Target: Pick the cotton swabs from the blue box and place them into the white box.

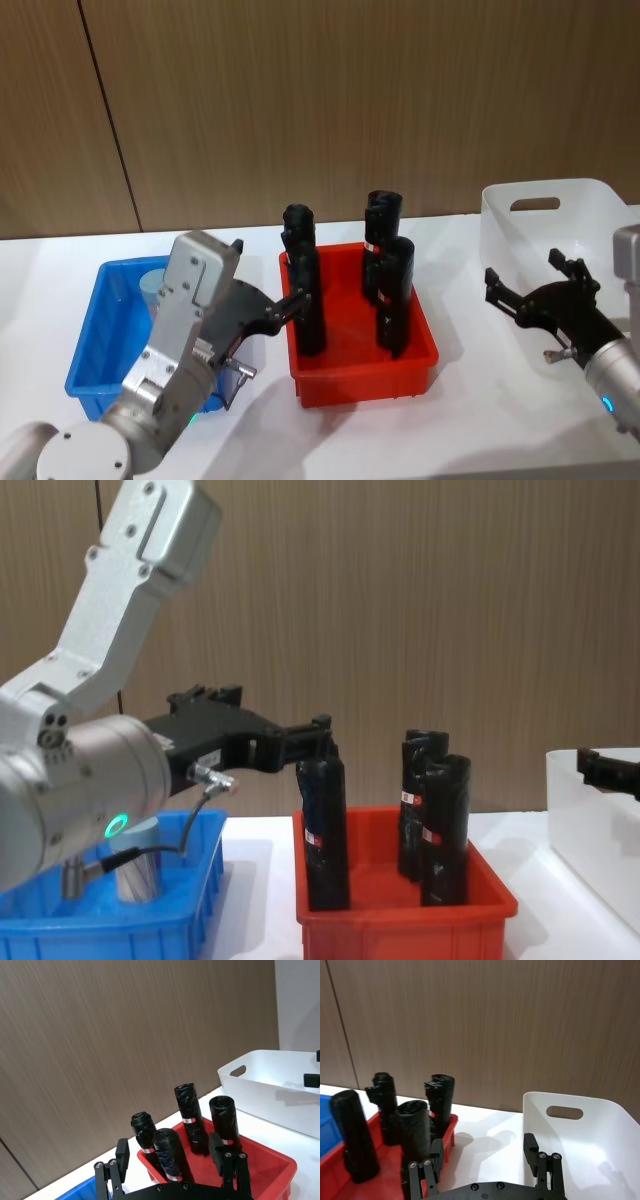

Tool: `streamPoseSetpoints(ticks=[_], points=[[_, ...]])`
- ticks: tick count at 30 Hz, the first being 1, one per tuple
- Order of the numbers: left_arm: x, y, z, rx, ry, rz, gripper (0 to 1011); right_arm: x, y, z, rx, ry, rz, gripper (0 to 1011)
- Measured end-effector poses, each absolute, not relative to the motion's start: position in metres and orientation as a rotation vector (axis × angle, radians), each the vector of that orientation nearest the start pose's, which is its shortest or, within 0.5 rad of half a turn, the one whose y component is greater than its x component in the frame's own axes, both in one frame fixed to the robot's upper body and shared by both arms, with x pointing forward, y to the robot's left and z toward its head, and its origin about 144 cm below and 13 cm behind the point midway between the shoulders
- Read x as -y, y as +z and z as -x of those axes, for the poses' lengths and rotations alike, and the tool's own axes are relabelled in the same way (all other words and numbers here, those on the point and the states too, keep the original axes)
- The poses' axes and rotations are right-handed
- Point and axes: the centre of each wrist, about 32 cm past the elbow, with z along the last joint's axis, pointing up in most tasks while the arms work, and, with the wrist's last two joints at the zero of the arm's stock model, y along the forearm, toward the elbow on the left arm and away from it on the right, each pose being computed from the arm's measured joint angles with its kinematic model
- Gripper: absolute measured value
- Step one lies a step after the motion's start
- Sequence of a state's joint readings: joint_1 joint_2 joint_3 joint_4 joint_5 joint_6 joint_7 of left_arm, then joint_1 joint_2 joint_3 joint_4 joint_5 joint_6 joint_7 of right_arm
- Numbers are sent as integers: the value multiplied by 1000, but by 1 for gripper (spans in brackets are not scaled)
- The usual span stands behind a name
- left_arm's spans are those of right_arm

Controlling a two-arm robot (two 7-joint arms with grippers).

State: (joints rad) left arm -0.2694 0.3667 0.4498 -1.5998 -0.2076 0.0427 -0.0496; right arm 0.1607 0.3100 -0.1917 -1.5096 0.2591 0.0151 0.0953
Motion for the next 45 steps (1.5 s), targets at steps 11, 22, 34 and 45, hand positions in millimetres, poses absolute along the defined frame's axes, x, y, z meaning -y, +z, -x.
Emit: streamPoseSetpoints(ticks=[11,22,34,45], points=[[-198,1205,-492,269,1122,-61,1004,249,1182,-467,79,-1265,1,1001],[-198,1204,-492,268,1123,-61,1004,238,1188,-445,75,-1232,-23,1001],[-198,1204,-492,268,1124,-61,1004,237,1189,-443,74,-1230,-25,1001],[-198,1204,-492,267,1124,-61,1004,237,1189,-443,75,-1230,-26,1001]])
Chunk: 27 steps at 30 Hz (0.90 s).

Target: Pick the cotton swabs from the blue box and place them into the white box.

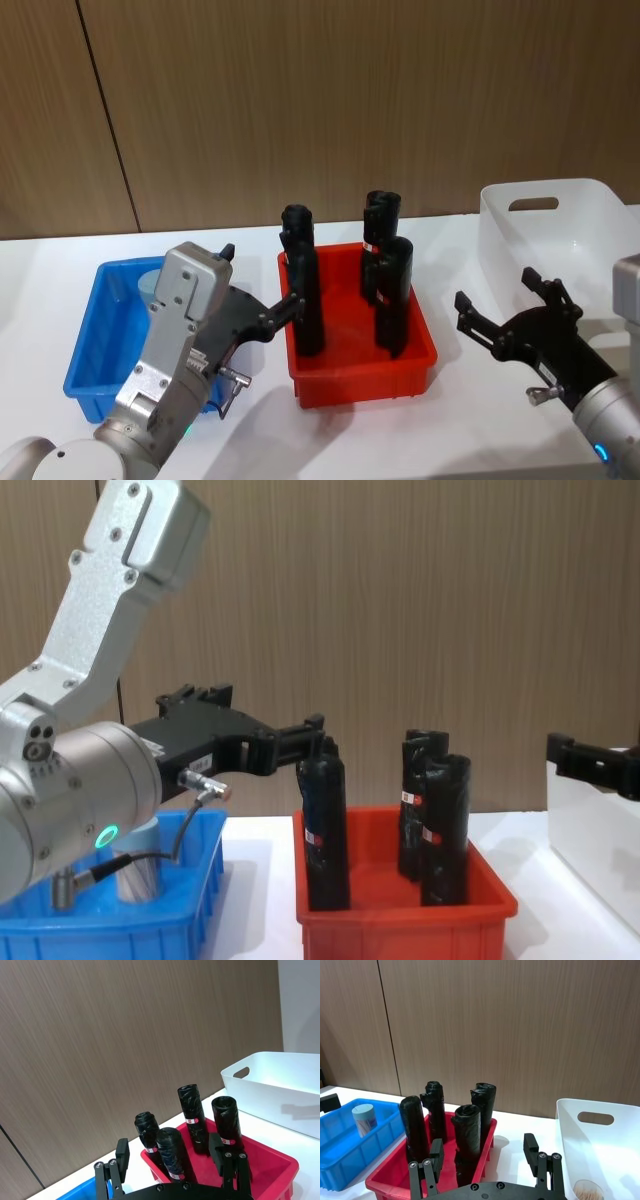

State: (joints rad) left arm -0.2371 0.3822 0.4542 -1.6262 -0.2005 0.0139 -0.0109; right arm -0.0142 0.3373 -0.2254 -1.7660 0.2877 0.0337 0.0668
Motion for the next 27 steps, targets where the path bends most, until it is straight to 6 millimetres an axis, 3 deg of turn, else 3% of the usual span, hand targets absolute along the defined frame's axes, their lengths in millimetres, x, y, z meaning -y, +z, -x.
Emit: streamPoseSetpoints(ticks=[16,27], points=[[-198,1204,-492,267,1124,-61,1004,254,1177,-464,79,-1194,-6,1001],[-198,1204,-492,268,1124,-61,1004,266,1170,-493,55,-1118,3,1001]])
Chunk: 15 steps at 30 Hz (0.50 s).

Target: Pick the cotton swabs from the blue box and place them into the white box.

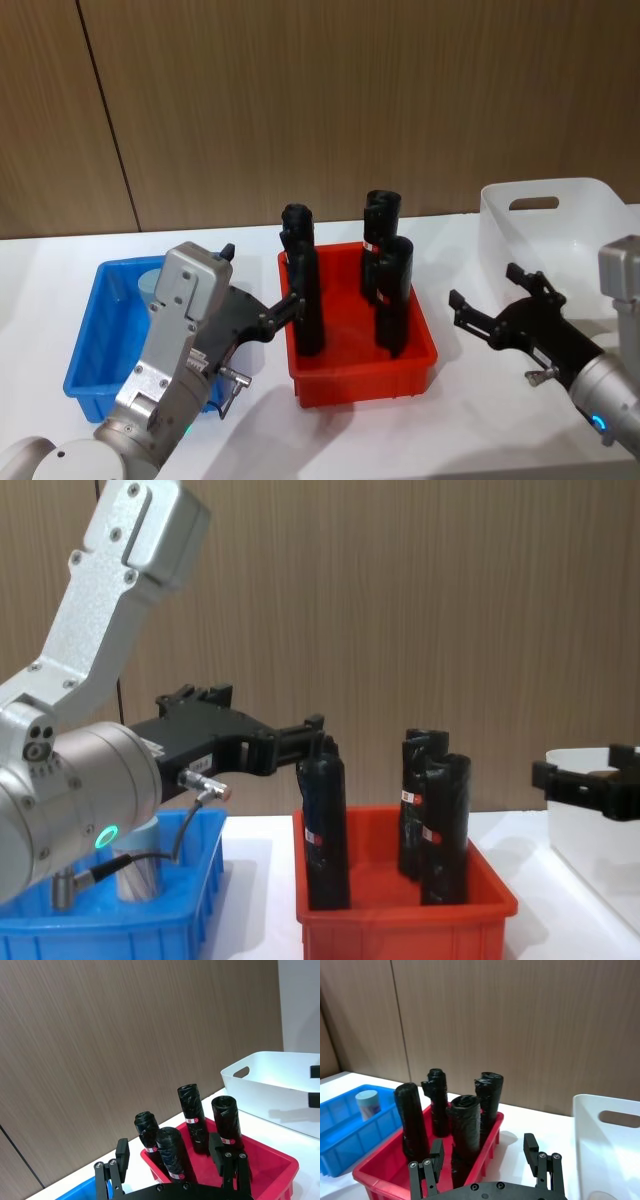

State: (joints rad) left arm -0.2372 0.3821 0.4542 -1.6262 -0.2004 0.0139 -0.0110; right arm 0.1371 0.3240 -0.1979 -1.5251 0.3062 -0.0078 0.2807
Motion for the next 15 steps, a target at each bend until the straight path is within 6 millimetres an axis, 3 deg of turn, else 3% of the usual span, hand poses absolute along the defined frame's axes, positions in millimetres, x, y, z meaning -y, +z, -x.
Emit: streamPoseSetpoints(ticks=[15], points=[[-198,1204,-492,268,1124,-61,1004,272,1165,-537,6,-976,-1,1001]])
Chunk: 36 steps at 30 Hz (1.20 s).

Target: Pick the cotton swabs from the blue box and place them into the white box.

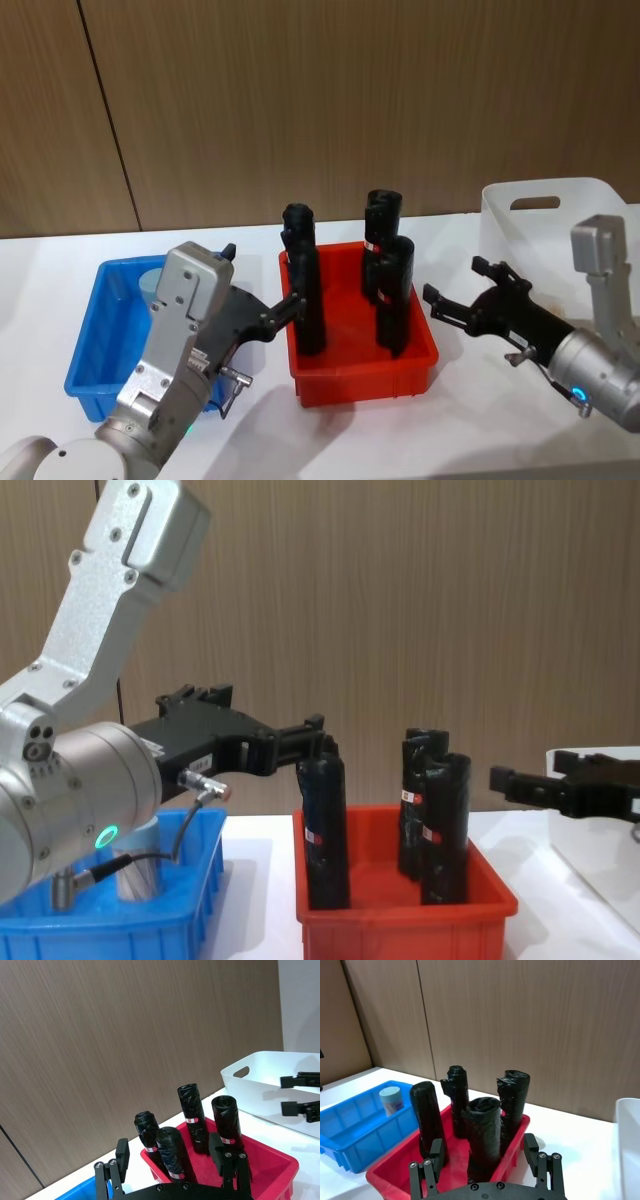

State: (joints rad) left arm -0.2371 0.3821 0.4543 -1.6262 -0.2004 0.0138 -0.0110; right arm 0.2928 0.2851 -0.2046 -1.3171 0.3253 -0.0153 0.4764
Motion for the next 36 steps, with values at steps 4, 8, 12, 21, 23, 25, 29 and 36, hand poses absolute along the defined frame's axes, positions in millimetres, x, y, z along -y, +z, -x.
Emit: streamPoseSetpoints(ticks=[4,8,12,21,23,25,29,36], points=[[-198,1204,-492,268,1124,-61,1004,271,1165,-552,-9,-942,-9,1001],[-198,1204,-492,268,1124,-61,1004,270,1164,-564,-20,-921,-15,1001],[-198,1204,-492,268,1124,-61,1004,269,1163,-577,-34,-902,-24,1001],[-198,1204,-492,268,1124,-61,1004,267,1161,-597,-54,-875,-35,1001],[-198,1204,-492,268,1124,-61,1004,266,1160,-601,-58,-869,-38,1001],[-198,1204,-492,268,1124,-61,1004,265,1159,-605,-63,-864,-42,1001],[-198,1204,-492,268,1124,-61,1004,265,1158,-610,-68,-859,-43,1001],[-198,1204,-492,268,1124,-61,1004,264,1155,-620,-78,-848,-44,1001]])
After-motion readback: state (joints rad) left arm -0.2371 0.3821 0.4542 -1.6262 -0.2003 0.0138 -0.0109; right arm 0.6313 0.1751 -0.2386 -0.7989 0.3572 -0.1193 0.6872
